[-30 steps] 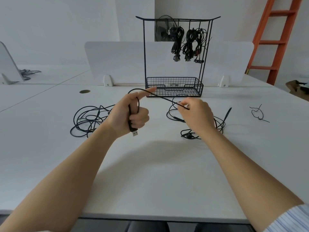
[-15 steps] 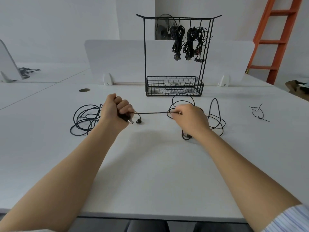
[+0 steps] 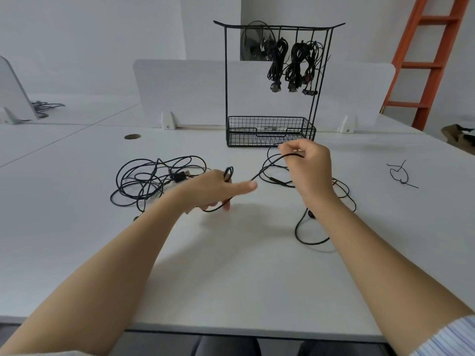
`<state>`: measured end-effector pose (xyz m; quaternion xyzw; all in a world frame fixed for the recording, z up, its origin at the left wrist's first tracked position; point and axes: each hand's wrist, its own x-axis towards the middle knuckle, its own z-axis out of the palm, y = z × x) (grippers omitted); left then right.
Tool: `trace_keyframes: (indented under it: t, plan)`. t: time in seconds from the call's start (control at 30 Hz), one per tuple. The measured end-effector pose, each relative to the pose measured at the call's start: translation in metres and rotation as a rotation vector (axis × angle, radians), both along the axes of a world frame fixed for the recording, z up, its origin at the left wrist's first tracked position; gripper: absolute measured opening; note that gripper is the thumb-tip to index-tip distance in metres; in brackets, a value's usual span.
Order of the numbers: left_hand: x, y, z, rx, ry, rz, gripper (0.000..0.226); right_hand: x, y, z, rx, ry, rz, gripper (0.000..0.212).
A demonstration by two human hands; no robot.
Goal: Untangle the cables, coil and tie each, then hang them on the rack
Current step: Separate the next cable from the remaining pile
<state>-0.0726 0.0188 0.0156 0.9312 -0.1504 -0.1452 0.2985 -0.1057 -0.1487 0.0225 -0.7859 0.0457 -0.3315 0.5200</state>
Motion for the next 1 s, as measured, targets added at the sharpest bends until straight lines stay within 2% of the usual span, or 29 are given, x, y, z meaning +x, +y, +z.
trace_keyframes:
  t: [0.1,0.17,0.23,0.33,0.4,0.47,0.53,0.7,0.83,0.9,1.0]
  plan:
    - [-0.008,-0.005,-0.001,0.210,-0.014,-0.060,0.060,-0.002,0.003,-0.001,-0.138,0.017,-0.034,0.012]
    - [-0.008,-0.006,-0.003,0.211,0.034,-0.096,0.059,0.000,0.001,-0.002,-0.216,0.062,-0.081,0.011]
    - [-0.007,-0.004,-0.002,0.060,0.110,-0.147,0.056,0.003,-0.005,-0.005,-0.302,0.132,-0.142,0.013]
    - [-0.004,-0.001,0.000,-0.292,0.146,-0.246,0.054,0.006,-0.015,-0.008,-0.335,0.208,-0.193,0.015]
    - [-0.001,-0.001,0.000,-0.547,0.117,-0.237,0.056,0.008,-0.019,-0.009,-0.319,0.215,-0.189,0.017]
    - [0.003,0.001,-0.001,-0.722,0.087,-0.180,0.057,0.010,-0.019,-0.011,-0.349,0.225,-0.164,0.021]
    - [0.006,0.005,-0.002,-0.788,0.115,-0.166,0.054,0.011,-0.018,-0.013,-0.386,0.234,-0.139,0.034]
    - [0.007,0.010,-0.002,-0.886,0.259,-0.258,0.047,0.013,-0.022,-0.013,-0.373,0.294,-0.112,0.040]
    - [0.005,0.006,0.003,-1.216,0.380,-0.293,0.048,0.010,-0.017,-0.012,-0.507,0.335,-0.074,0.038]
    - [0.008,0.005,0.003,-1.374,0.357,-0.226,0.049,0.007,-0.010,-0.014,-0.643,0.340,-0.028,0.037]
    - [0.015,0.005,0.000,-1.452,0.261,0.031,0.060,0.000,0.006,-0.017,-0.901,0.285,0.019,0.037]
